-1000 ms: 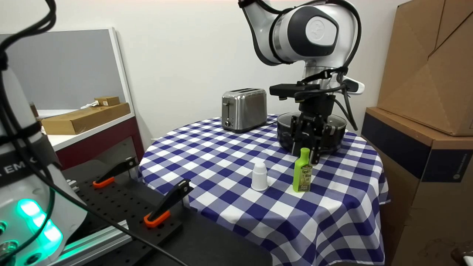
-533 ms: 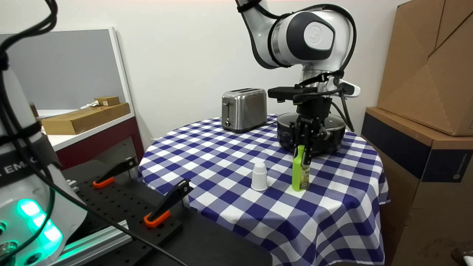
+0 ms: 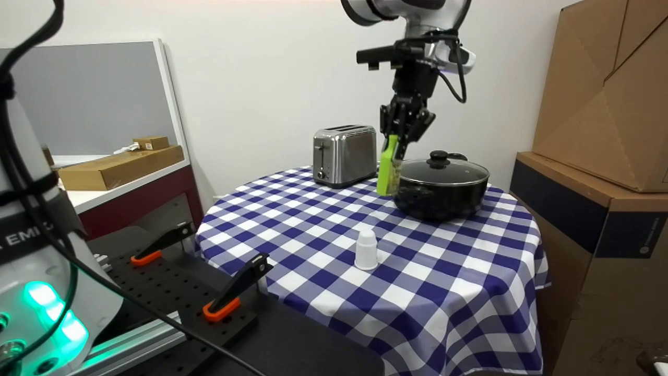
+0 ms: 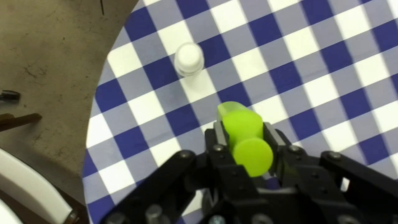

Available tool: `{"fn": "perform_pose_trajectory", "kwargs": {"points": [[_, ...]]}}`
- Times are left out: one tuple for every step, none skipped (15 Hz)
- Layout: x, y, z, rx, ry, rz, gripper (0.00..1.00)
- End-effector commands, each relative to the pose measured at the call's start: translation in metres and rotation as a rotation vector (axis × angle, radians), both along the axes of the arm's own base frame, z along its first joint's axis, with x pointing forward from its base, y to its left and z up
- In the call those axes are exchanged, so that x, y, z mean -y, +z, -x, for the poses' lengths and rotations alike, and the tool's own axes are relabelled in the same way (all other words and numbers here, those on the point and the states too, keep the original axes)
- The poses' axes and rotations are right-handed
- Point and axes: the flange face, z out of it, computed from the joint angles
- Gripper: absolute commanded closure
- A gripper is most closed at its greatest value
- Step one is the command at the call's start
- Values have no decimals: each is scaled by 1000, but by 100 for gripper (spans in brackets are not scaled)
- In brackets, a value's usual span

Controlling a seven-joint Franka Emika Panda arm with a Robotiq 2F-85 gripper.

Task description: Move the green bottle to the left

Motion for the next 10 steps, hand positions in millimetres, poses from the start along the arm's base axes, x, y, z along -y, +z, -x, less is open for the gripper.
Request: {"fn": "perform_pose_trajectory", "kwargs": {"points": [[-77,64,-23,1,165,-123,92],[-104,78,-31,-5,217,-145,92],[-136,85,-37,-16,269,-161,92],[-167,90,-43,-27,322,-175,92],[-199,93,-48,-40,378,-184,92],[-233,92,-52,-54,437,-190,92],[-262,92,-54,-69,496,-195,92],[-292,87,-54,-86,557,-191,92],[-317,85,-54,-102,614,-195,92],[-341,80,-52,-113,660,-183,92]]}}
